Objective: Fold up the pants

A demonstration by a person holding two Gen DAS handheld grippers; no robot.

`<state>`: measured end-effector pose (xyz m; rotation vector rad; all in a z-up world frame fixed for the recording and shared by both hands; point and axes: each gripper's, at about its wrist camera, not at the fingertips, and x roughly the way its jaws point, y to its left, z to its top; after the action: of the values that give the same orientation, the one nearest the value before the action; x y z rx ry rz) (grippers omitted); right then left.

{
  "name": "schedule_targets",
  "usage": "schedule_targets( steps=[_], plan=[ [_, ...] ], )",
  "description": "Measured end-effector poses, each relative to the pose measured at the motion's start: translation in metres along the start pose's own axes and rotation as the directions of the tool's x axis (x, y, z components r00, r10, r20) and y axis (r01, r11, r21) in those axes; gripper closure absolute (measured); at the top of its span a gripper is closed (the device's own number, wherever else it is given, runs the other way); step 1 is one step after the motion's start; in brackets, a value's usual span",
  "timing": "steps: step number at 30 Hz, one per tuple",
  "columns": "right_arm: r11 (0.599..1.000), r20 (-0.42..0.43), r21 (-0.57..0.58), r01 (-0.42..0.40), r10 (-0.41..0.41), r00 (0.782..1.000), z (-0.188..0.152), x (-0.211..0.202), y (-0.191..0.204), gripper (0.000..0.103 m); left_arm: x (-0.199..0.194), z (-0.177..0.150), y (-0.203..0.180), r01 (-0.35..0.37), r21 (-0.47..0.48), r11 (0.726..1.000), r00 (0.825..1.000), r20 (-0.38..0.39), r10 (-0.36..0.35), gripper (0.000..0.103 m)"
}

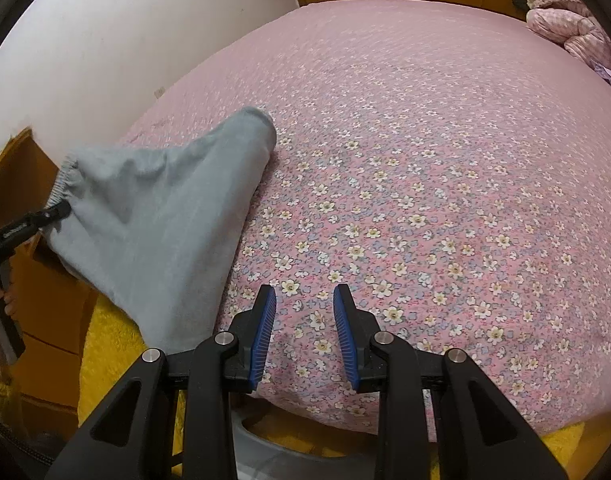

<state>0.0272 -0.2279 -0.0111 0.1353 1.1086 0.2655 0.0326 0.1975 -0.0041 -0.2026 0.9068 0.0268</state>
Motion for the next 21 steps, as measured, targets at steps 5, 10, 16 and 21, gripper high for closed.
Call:
schedule_targets(
  steps=[5, 10, 16, 21],
  plan=[
    [0.998, -0.011, -0.067, -0.009, 0.008, 1.000, 0.020, 0.016, 0.019, 0.072, 0.034, -0.005, 0.020, -0.080, -0.016, 0.997, 0.991, -0.109, 0.078, 0.080],
    [0.991, -0.017, -0.130, -0.028, 0.026, 1.000, 0.039, 0.025, 0.043, 0.072, 0.013, -0.005, 0.020, -0.137, 0.004, 0.991, 0.989, -0.051, 0.137, 0.051],
    [0.983, 0.031, -0.180, -0.043, 0.049, 0.998, 0.071, 0.031, 0.064, 0.072, -0.024, 0.006, -0.007, -0.186, 0.089, 0.978, 0.981, 0.064, 0.181, 0.052],
    [0.982, 0.055, -0.173, -0.076, 0.087, 0.995, 0.097, 0.045, 0.079, 0.072, -0.002, 0.027, -0.039, -0.030, 0.108, 0.994, 0.998, 0.062, 0.023, 0.083]
  ],
)
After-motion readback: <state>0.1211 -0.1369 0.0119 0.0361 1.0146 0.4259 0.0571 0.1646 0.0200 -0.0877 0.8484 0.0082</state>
